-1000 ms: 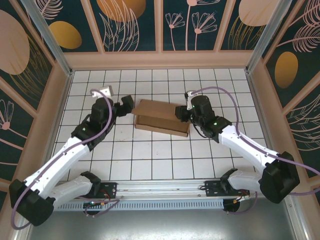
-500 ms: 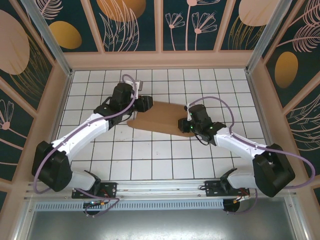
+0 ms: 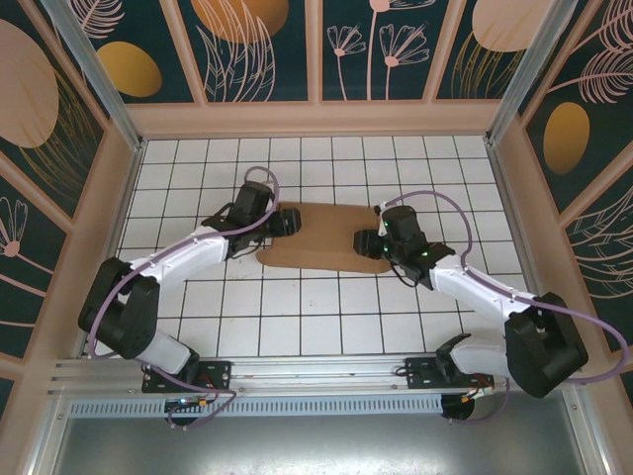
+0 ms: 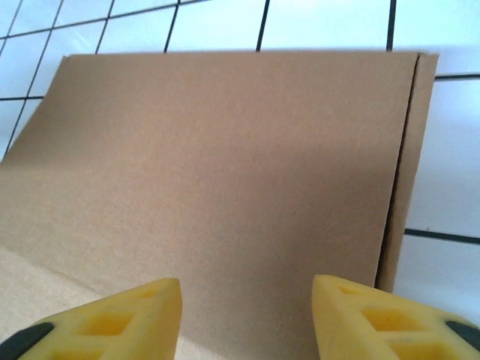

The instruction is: Fold the paper box

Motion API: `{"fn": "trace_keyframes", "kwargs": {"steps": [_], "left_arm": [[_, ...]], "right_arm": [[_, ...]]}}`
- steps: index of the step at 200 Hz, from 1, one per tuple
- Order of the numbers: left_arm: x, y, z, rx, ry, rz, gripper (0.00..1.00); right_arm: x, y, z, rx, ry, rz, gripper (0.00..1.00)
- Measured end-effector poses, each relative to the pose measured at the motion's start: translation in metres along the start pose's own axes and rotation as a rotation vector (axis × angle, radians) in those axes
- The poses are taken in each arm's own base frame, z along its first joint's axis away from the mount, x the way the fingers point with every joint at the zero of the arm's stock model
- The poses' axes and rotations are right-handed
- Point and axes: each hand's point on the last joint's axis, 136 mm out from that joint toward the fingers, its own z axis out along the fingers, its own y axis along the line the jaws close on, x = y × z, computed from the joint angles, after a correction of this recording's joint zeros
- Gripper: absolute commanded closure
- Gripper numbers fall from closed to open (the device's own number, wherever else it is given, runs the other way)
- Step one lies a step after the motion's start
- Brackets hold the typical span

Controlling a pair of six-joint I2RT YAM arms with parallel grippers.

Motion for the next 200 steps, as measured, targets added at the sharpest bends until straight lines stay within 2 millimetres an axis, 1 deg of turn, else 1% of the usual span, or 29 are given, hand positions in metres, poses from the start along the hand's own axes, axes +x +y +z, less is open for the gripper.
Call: {"fn": "trace_keyframes", "kwargs": {"steps": [6, 17, 23, 34, 47, 65, 81, 95, 133, 176, 200], "left_arm": [[-0.009, 0.007, -0.003, -0.019, -0.027, -0.009, 0.21], [-0.019, 0.018, -0.006, -0.045, -0.054, -0.029, 0.2], [-0.022, 0.024, -0.006, -0.058, -0.062, -0.04, 0.2], [-0.022, 0.034, -0.003, -0.076, -0.063, -0.057, 0.21], [-0.013, 0.04, 0.005, -0.085, -0.041, -0.07, 0.22], [0.007, 0.051, 0.019, -0.114, 0.009, -0.079, 0.23], [0.021, 0.061, 0.024, -0.144, 0.039, -0.081, 0.24], [0.027, 0.065, 0.026, -0.154, 0.05, -0.085, 0.25], [0.026, 0.065, 0.032, -0.147, 0.038, -0.099, 0.28], [0.036, 0.069, 0.039, -0.134, 0.034, -0.132, 0.32], [0.038, 0.069, 0.041, -0.114, 0.01, -0.161, 0.38]], "right_arm": [[-0.002, -0.002, -0.001, 0.003, -0.006, 0.007, 0.45], [-0.006, -0.011, -0.001, 0.021, -0.017, 0.031, 0.41], [-0.009, -0.016, -0.001, 0.031, -0.023, 0.043, 0.39], [-0.011, -0.024, -0.002, 0.047, -0.032, 0.072, 0.36], [-0.01, -0.032, -0.001, 0.066, -0.031, 0.092, 0.35], [-0.007, -0.036, 0.001, 0.076, -0.023, 0.105, 0.34], [-0.004, -0.038, 0.006, 0.08, -0.011, 0.113, 0.34], [0.002, -0.042, 0.014, 0.091, 0.014, 0.121, 0.35], [0.017, -0.05, 0.027, 0.112, 0.06, 0.133, 0.39], [0.025, -0.055, 0.042, 0.118, 0.072, 0.156, 0.54], [0.02, -0.053, 0.047, 0.104, 0.045, 0.164, 0.59]]}}
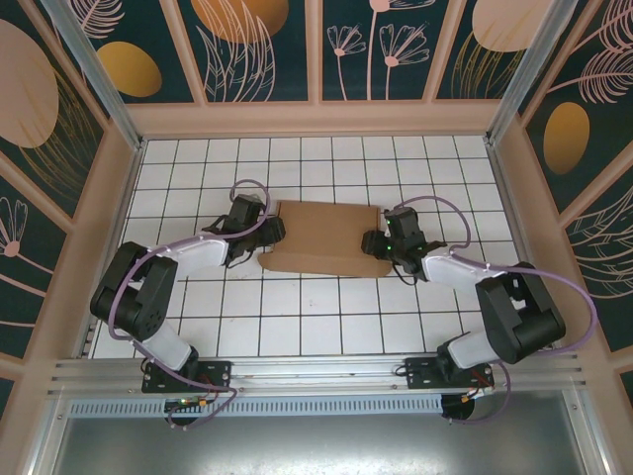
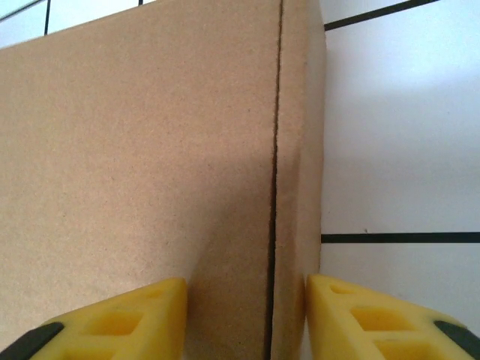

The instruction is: Fold the paper box

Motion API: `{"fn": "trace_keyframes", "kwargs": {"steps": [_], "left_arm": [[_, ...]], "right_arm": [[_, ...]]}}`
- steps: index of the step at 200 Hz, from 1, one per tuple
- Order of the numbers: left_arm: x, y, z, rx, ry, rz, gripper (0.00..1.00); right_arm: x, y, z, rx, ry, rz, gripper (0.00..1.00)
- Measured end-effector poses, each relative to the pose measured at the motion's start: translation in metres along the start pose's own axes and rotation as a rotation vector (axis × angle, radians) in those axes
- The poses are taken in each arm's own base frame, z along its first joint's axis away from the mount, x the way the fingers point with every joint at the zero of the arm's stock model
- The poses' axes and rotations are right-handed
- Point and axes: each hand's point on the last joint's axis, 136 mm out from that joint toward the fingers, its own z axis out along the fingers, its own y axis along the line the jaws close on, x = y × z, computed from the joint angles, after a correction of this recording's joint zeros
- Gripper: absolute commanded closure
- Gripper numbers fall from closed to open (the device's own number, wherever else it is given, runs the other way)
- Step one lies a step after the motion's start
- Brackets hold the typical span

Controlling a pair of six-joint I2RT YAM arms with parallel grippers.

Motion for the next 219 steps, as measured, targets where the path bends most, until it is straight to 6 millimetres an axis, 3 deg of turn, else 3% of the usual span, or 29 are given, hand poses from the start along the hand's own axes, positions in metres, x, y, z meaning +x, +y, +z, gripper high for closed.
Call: {"fn": "trace_keyframes", "kwargs": {"steps": [48, 77, 103, 130, 149, 165, 204, 219], "left_arm": [[0.002, -0.004, 0.004, 0.067, -0.04, -0.052, 0.51], [-0.001, -0.004, 0.004, 0.073, -0.058, -0.068, 0.51], [0.0, -0.005, 0.004, 0.089, -0.066, -0.076, 0.5], [0.001, -0.009, 0.006, 0.119, -0.057, -0.08, 0.51], [0.003, -0.012, 0.006, 0.161, -0.045, -0.088, 0.56], [0.003, -0.014, 0.005, 0.201, -0.033, -0.104, 0.6], [0.008, -0.019, 0.003, 0.29, 0.021, -0.131, 0.65], [0.013, -0.021, 0.001, 0.339, 0.049, -0.152, 0.73]], "right_arm": [[-0.005, 0.002, 0.005, -0.019, -0.04, 0.016, 0.63], [-0.004, 0.005, 0.002, -0.05, -0.036, 0.021, 0.45], [0.002, 0.011, -0.016, -0.133, -0.016, 0.051, 0.34], [-0.028, 0.017, -0.04, -0.229, -0.094, 0.114, 0.27], [-0.046, 0.01, -0.048, -0.274, -0.134, 0.174, 0.24], [-0.049, 0.001, -0.044, -0.278, -0.126, 0.21, 0.23], [-0.032, -0.013, -0.023, -0.262, -0.042, 0.27, 0.2], [-0.031, -0.016, -0.018, -0.27, -0.036, 0.292, 0.19]]}}
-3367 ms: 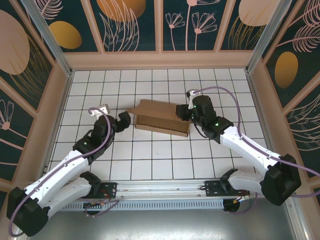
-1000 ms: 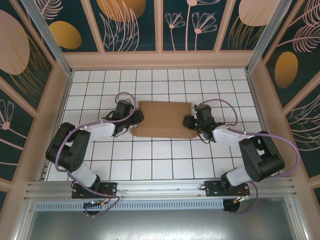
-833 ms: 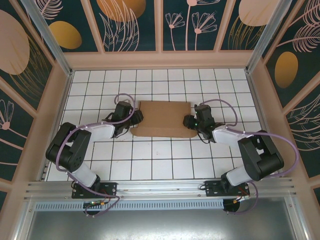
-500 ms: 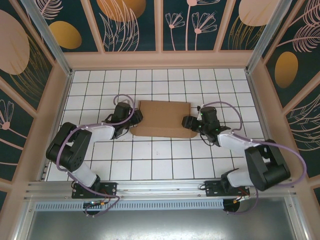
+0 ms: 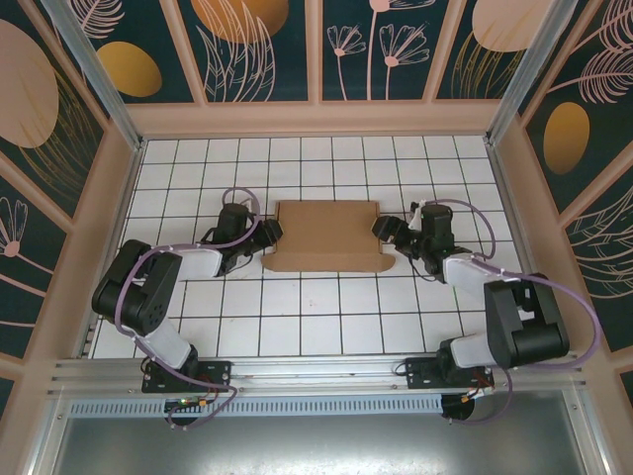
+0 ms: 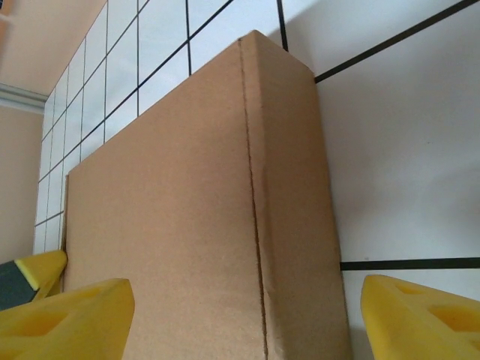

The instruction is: Fold the paper box

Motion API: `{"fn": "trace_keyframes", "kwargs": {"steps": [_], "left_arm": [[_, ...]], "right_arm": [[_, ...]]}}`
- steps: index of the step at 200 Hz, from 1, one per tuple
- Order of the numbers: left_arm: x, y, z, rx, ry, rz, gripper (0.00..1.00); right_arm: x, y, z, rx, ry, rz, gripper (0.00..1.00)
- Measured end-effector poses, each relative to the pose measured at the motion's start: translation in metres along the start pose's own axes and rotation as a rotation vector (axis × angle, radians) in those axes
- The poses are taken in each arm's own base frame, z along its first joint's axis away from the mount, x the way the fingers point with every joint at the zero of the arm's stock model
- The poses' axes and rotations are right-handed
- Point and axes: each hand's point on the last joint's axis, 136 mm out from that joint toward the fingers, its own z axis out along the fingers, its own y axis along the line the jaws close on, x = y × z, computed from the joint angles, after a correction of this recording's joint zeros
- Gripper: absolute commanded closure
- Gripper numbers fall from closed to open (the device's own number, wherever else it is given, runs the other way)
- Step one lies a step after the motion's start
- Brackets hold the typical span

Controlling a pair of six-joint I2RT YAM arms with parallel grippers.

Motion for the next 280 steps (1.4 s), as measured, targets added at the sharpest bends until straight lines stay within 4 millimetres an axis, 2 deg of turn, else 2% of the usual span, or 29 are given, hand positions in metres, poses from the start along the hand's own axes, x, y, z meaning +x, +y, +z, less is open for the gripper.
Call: {"fn": "trace_keyframes", "kwargs": {"steps": [20, 74, 112, 141, 173, 195, 219, 227, 252, 265, 280], "left_arm": [[0.002, -0.003, 0.001, 0.071, 0.029, -0.03, 0.8], [0.003, 0.002, -0.005, 0.162, 0.074, -0.094, 0.83], [0.003, 0.006, -0.007, 0.202, 0.097, -0.12, 0.87], [0.002, 0.006, -0.007, 0.229, 0.109, -0.129, 0.87], [0.001, 0.007, -0.007, 0.231, 0.109, -0.133, 0.85], [0.0, 0.006, -0.006, 0.222, 0.115, -0.136, 0.79], [-0.002, 0.008, -0.009, 0.166, 0.123, -0.134, 0.61], [-0.003, 0.011, -0.013, 0.129, 0.118, -0.128, 0.6], [-0.014, 0.009, -0.037, 0.034, 0.067, -0.101, 0.57], [-0.029, -0.003, -0.054, 0.019, 0.008, -0.077, 0.52], [-0.045, -0.021, -0.073, 0.032, -0.062, -0.062, 0.52]], "right_arm": [[0.0, -0.003, 0.005, -0.017, 0.011, 0.021, 0.18], [0.009, -0.017, 0.018, -0.079, 0.091, 0.108, 0.14], [0.005, -0.015, 0.019, -0.142, 0.107, 0.142, 0.14], [0.009, -0.004, 0.023, -0.227, 0.143, 0.141, 0.16], [0.034, 0.02, 0.027, -0.304, 0.241, 0.129, 0.29], [0.036, 0.027, 0.024, -0.332, 0.254, 0.137, 0.42], [0.037, 0.032, 0.016, -0.346, 0.247, 0.163, 0.47], [0.037, 0.034, 0.012, -0.348, 0.238, 0.164, 0.49], [0.032, 0.038, 0.0, -0.342, 0.184, 0.167, 0.48], [0.03, 0.038, -0.007, -0.333, 0.139, 0.172, 0.48], [0.031, 0.037, -0.014, -0.313, 0.084, 0.186, 0.48]]}}
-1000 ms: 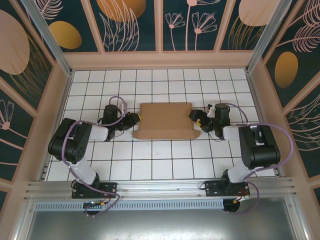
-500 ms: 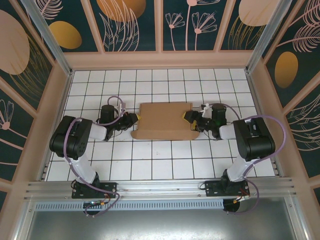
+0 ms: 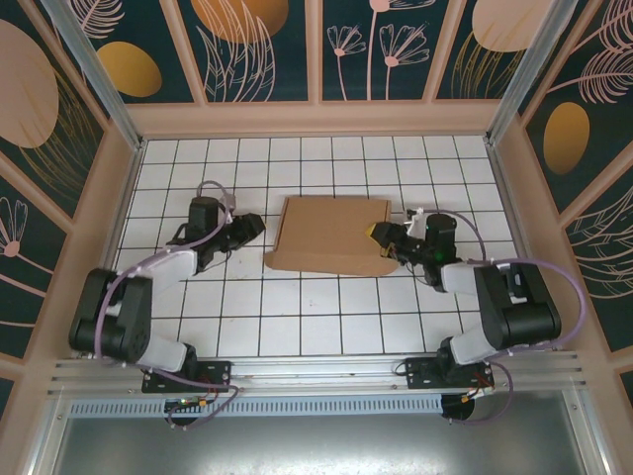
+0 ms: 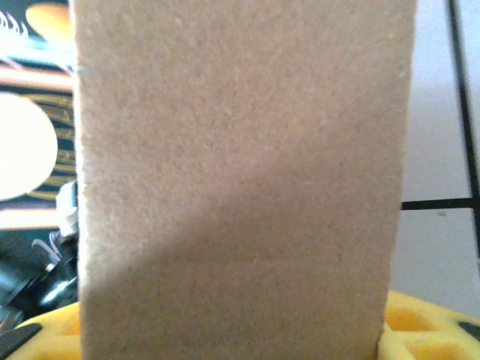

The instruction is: Fold the paper box

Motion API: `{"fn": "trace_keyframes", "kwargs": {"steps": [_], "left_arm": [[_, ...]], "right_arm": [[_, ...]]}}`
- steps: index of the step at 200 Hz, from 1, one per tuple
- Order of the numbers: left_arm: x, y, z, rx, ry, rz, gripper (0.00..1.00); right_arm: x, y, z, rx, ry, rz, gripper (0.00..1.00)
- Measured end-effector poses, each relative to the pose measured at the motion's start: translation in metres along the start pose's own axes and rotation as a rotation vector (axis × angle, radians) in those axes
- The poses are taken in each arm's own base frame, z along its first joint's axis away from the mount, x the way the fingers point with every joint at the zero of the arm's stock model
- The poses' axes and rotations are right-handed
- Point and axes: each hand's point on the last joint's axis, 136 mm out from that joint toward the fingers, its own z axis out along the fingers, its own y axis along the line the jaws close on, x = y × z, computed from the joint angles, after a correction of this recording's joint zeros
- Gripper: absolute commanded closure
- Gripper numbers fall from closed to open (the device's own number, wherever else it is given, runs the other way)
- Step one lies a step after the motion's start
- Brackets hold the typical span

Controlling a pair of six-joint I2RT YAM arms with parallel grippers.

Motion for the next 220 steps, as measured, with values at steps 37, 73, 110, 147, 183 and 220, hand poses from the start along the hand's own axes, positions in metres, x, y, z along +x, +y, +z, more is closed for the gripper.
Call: {"fn": "trace_keyframes", "kwargs": {"steps": [37, 73, 110, 147, 183, 220], "left_arm": [[0.012, -0.034, -0.016, 0.076, -0.009, -0.08, 0.43], [0.074, -0.051, -0.014, 0.083, 0.084, -0.215, 0.32], [0.09, -0.056, -0.01, 0.061, 0.094, -0.344, 0.27], [0.096, -0.053, 0.006, 0.062, 0.105, -0.414, 0.26], [0.1, -0.045, 0.021, 0.047, 0.114, -0.435, 0.27], [0.108, -0.031, 0.037, 0.011, 0.136, -0.443, 0.28]], "right_arm": [[0.026, 0.008, 0.003, 0.025, -0.09, 0.01, 0.48], [0.034, 0.006, 0.002, 0.036, -0.191, 0.07, 0.48], [0.031, 0.017, 0.0, 0.022, -0.265, 0.08, 0.48], [0.032, 0.022, 0.003, -0.004, -0.276, 0.093, 0.49], [0.035, 0.015, 0.008, 0.011, -0.266, 0.119, 0.52], [0.038, 0.01, 0.01, 0.022, -0.25, 0.123, 0.53]]}}
